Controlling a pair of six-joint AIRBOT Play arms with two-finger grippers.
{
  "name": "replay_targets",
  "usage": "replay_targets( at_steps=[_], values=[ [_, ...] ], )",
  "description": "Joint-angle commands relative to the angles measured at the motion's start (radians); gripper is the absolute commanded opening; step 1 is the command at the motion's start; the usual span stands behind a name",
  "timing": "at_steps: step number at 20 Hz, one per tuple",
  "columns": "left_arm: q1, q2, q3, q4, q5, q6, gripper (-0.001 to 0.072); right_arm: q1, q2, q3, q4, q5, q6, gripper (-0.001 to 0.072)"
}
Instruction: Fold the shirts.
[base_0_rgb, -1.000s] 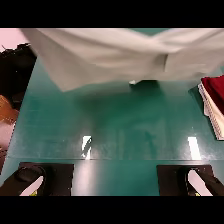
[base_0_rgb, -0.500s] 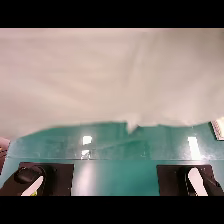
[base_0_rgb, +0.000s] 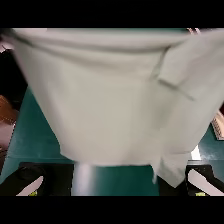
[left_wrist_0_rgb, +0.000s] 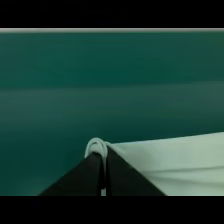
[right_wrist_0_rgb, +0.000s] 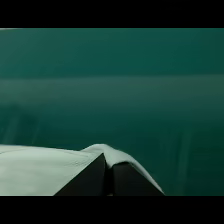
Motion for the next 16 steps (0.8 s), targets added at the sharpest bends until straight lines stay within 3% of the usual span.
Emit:
replay_targets(
  at_steps=[1,6,8,10,12,16],
  values=[
    [0.001,-0.152,-0.214,0.011,0.119,-0.044,0.0027,0.177,-0.170,-0.179,-0.184,-0.014,0.038,0.0013],
    [0.023,-0.433,-0.261,0.030,0.390,-0.074,0.0027,0.201,-0.433,-0.262,-0.190,-0.265,0.025,0.0014],
    [0.085,-0.509,-0.259,0.002,0.467,-0.171,0.0027,0.193,-0.515,-0.191,-0.190,-0.296,-0.003,0.0013],
    [0.153,-0.545,-0.259,-0.059,0.522,-0.185,0.0027,0.185,-0.577,-0.095,-0.193,-0.304,-0.008,0.0014],
    [0.190,-0.550,-0.259,-0.131,0.555,-0.142,0.0027,0.174,-0.613,-0.026,-0.191,-0.299,-0.016,0.0014],
    [0.196,-0.552,-0.261,-0.249,0.490,0.058,0.0027,0.175,-0.620,-0.012,-0.210,-0.228,-0.025,0.0013]
  ],
)
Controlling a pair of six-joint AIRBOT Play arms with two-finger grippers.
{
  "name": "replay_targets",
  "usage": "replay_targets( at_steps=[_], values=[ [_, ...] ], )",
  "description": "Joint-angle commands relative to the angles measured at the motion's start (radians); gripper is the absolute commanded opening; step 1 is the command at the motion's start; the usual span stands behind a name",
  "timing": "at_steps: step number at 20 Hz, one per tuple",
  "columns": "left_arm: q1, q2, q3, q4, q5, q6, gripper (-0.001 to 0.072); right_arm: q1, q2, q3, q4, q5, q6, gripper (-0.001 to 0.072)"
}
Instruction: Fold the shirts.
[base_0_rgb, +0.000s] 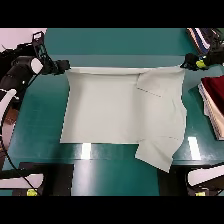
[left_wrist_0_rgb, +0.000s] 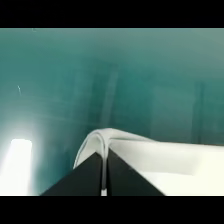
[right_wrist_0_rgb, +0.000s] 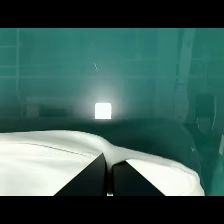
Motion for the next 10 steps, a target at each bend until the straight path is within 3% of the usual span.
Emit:
replay_targets(
  at_steps=[1,5,10],
  values=[
    [0.018,-0.014,-0.003,-0.117,-0.058,0.153,0.0027,0.006,-0.023,0.027,-0.055,0.083,-0.010,0.0013],
    [0.019,-0.014,-0.036,-0.128,-0.212,0.223,0.0027,0.043,0.030,-0.092,-0.241,0.156,-0.004,0.0013],
    [0.019,-0.014,-0.166,-0.152,-0.204,0.222,0.0028,0.045,0.167,-0.437,-0.195,0.038,0.002,0.0015]
  ],
)
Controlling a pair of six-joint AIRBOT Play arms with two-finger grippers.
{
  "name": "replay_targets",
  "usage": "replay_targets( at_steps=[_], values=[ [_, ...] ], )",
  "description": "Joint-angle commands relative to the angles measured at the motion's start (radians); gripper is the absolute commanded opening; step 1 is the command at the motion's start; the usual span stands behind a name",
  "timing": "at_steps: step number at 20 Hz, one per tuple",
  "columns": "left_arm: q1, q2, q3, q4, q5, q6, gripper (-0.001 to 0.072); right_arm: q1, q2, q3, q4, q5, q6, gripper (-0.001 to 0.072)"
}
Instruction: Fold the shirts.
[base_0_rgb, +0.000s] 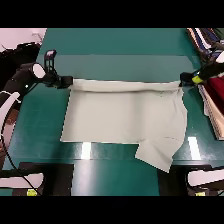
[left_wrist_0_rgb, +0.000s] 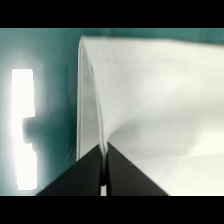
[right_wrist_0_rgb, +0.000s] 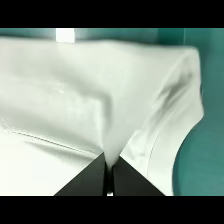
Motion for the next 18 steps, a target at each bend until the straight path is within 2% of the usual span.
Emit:
replay_targets(
  at_steps=[1,2,3,4,5,6,9,11,15,18],
  values=[
    [0.001,0.000,-0.066,-0.020,-0.018,0.016,0.0029,0.005,0.084,-0.208,0.028,-0.072,0.005,0.0015],
    [0.001,0.000,-0.066,-0.026,-0.025,0.016,0.0080,0.005,0.103,-0.246,0.058,-0.092,0.005,0.0015],
    [0.001,0.000,-0.066,-0.035,-0.035,0.016,0.0333,0.005,0.120,-0.273,0.082,-0.104,0.005,0.0018],
    [0.001,0.000,-0.066,-0.046,-0.052,0.016,0.0484,0.005,0.135,-0.290,0.103,-0.108,0.004,0.0091],
    [0.002,0.005,-0.066,-0.045,-0.079,0.016,0.0479,0.005,0.148,-0.294,0.100,-0.105,0.005,0.0294],
    [0.008,0.014,-0.066,-0.043,-0.114,0.019,0.0479,0.002,0.167,-0.294,0.099,-0.091,0.005,0.0386],
    [0.045,0.100,-0.086,0.010,-0.271,0.041,0.0479,-0.042,0.259,-0.295,0.097,-0.024,0.004,0.0385],
    [0.052,0.198,-0.181,0.031,-0.338,0.049,0.0479,-0.085,0.335,-0.295,0.098,0.024,0.004,0.0386],
    [0.052,0.423,-0.486,-0.031,-0.342,0.047,0.0479,-0.148,0.449,-0.295,0.098,0.042,0.004,0.0386],
    [0.052,0.515,-0.640,-0.051,-0.349,0.045,0.0479,-0.155,0.481,-0.295,0.098,0.042,0.004,0.0385]
  ],
)
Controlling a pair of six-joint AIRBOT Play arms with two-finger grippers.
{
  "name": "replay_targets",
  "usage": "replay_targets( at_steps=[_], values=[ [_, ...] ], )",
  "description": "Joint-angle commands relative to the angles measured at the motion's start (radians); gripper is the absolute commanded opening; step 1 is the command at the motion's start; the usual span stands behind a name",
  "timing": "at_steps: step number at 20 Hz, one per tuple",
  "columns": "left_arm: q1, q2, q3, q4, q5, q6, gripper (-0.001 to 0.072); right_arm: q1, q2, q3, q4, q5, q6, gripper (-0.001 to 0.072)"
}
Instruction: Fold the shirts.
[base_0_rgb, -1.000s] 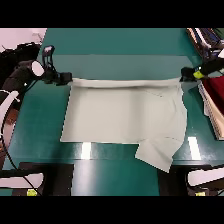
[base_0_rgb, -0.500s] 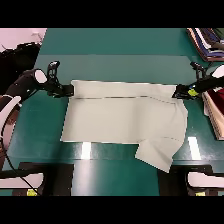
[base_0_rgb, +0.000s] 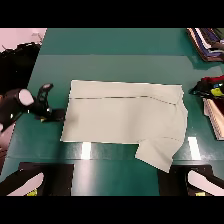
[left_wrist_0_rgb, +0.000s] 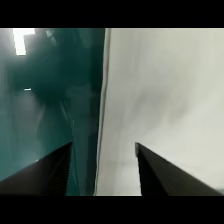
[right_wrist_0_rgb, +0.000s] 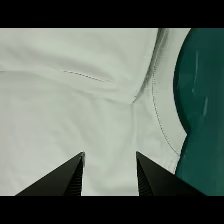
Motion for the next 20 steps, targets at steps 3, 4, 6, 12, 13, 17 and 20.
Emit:
replay_targets(
  at_steps=[3,4,6,12,13,17,20],
  values=[
    [0.002,0.118,-0.213,-0.070,-0.006,0.001,0.0479,-0.010,0.046,-0.001,0.005,0.020,0.000,0.0385],
    [0.002,0.118,-0.217,-0.092,0.008,0.001,0.0479,-0.010,0.046,-0.001,0.005,0.022,0.000,0.0385],
    [0.002,0.118,-0.217,-0.134,0.031,0.003,0.0478,-0.010,0.047,-0.001,0.003,0.028,0.000,0.0385],
    [0.002,0.118,-0.217,-0.160,-0.004,0.016,0.0186,-0.067,0.049,-0.011,-0.008,0.135,0.000,0.0385],
    [0.002,0.118,-0.217,-0.161,0.003,0.022,0.0040,-0.096,0.060,-0.045,-0.008,0.144,0.000,0.0385],
    [0.002,0.118,-0.160,-0.161,0.004,0.027,0.0027,-0.212,0.129,-0.311,-0.008,0.158,-0.001,0.0388],
    [0.002,0.118,-0.107,-0.161,0.016,0.027,0.0026,-0.254,0.164,-0.520,-0.008,0.170,-0.016,0.0389]
  ],
)
